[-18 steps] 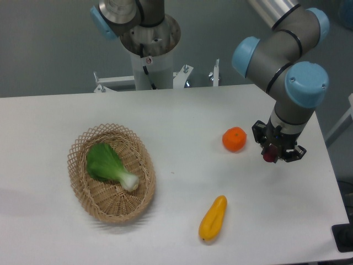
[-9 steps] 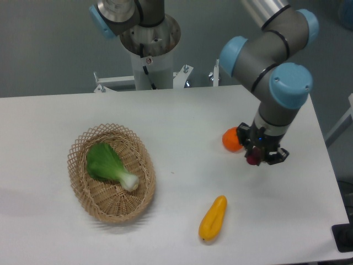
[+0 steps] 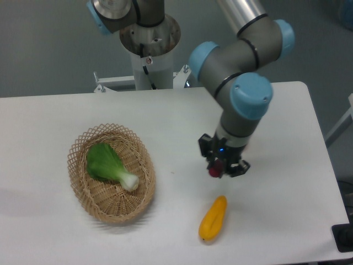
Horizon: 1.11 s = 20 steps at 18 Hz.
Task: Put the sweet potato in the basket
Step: 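Carry the held sweet potato over toward the wicker basket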
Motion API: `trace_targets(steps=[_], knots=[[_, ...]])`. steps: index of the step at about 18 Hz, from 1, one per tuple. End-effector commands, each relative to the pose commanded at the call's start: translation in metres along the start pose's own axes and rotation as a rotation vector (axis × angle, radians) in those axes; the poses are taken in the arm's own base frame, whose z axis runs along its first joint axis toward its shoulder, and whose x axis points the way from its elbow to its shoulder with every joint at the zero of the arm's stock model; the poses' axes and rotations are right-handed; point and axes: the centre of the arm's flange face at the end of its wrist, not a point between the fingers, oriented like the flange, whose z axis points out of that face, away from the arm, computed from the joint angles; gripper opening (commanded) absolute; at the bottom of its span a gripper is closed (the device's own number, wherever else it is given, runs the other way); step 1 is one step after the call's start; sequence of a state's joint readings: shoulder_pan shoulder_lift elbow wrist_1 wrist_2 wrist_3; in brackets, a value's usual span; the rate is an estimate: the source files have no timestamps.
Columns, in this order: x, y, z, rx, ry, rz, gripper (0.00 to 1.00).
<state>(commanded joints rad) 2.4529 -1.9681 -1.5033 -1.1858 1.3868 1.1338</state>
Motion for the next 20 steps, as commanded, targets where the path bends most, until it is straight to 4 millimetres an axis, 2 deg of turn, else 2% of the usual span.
trace_targets(steps=[4, 7, 9, 12, 14, 16, 18, 20], knots=[[0.018, -0.015, 0.000, 0.022, 0.015, -0.008, 0.05], [0.036, -0.034, 0.004, 0.045, 0.038, -0.021, 0.05], [0.054, -0.044, 0.010, 0.048, 0.060, -0.006, 0.05], [0.077, -0.042, 0.017, 0.047, 0.087, 0.007, 0.05], [0.098, -0.043, 0.029, 0.048, 0.117, 0.021, 0.05], [0.113, -0.035, 0.040, 0.045, 0.123, 0.028, 0.05], [0.135, -0.038, 0.051, 0.053, 0.112, 0.057, 0.06], [0.146, -0.034, 0.066, 0.052, 0.116, 0.066, 0.06]])
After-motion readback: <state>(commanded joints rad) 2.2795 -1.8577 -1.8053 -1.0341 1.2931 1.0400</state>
